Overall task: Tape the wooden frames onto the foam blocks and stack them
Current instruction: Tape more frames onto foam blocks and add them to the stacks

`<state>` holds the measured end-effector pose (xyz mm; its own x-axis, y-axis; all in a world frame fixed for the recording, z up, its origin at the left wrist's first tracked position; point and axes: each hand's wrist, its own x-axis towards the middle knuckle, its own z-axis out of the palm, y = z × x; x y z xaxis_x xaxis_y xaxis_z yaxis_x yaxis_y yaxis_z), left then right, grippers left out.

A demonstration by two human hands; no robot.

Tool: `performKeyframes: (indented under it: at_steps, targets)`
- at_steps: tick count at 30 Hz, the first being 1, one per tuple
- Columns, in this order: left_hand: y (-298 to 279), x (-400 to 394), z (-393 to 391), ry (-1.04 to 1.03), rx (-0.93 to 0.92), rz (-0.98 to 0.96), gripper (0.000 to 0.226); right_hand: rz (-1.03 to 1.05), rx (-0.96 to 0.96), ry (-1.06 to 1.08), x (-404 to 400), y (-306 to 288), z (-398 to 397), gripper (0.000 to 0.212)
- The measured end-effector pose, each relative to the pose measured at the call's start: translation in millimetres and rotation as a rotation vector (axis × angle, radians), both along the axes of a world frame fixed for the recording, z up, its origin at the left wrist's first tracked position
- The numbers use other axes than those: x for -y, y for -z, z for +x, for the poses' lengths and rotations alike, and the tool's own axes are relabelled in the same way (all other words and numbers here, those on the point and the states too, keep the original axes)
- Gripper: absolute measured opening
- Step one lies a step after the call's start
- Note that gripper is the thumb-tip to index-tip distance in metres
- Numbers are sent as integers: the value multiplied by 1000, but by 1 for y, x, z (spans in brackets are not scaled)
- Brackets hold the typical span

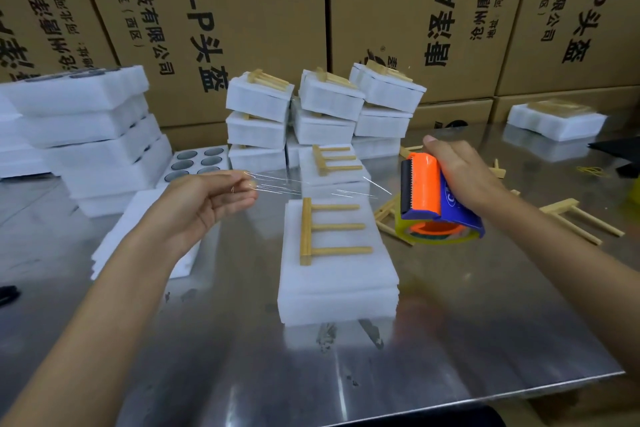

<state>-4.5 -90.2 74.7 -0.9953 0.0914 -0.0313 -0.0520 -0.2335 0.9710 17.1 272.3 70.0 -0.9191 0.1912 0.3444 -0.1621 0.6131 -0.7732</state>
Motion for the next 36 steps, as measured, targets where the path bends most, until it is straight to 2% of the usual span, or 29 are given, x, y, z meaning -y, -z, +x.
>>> performKeyframes:
  at_steps: [5, 8, 10, 14, 18, 22, 24, 26, 28, 32, 35, 36]
  targets:
    - [2, -2, -1, -30, 33, 6, 16, -260, 44, -32, -1, 7, -6, 40]
    - [8, -2, 1, -15, 95, 28, 29, -288, 78, -52, -2, 8, -8, 44]
    - [10, -2, 1, 2, 134, 34, 28, -217, 71, -84, -3, 9, -9, 48]
    - [10, -5, 0, -2, 99, -8, 5, -45, 88, -76, -5, 7, -8, 47]
    - [9, -11, -6, -30, 7, -68, 5, 135, 187, -80, -5, -2, -17, 46]
    - [6, 6, -20, -115, 39, -51, 4, 238, 284, -82, -10, -3, -29, 44]
    - [10, 35, -25, -221, 59, -39, 5, 358, 353, -42, -21, 0, -30, 40]
    - [22, 62, -26, -277, 89, -93, 6, 483, 416, 2, -37, 7, -30, 47]
    - [41, 73, -24, -238, 139, -177, 6, 521, 468, 33, -46, 16, -29, 55]
    - [76, 70, -28, -295, 164, -339, 9, 554, 505, 11, -40, 28, -32, 52]
    - [98, 60, -29, -351, 86, -625, 5, 592, 520, 3, -35, 27, -32, 52]
    - [102, 54, -28, -364, 59, -726, 10, 623, 523, 5, -34, 26, -32, 53]
